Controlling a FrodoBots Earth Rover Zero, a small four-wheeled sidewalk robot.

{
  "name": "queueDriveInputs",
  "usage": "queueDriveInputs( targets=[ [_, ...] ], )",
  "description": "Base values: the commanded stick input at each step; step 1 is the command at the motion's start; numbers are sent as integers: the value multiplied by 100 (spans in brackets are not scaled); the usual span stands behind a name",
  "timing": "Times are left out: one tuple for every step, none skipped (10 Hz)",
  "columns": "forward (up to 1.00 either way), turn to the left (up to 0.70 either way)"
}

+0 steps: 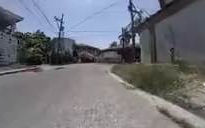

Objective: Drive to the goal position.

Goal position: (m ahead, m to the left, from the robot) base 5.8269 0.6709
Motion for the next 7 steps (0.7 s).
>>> queueDriveInputs(
  targets=[
    [100, 2],
    [100, 2],
    [100, 2],
    [100, 2],
    [100, 2],
    [100, 2],
    [100, 2]
  ],
)
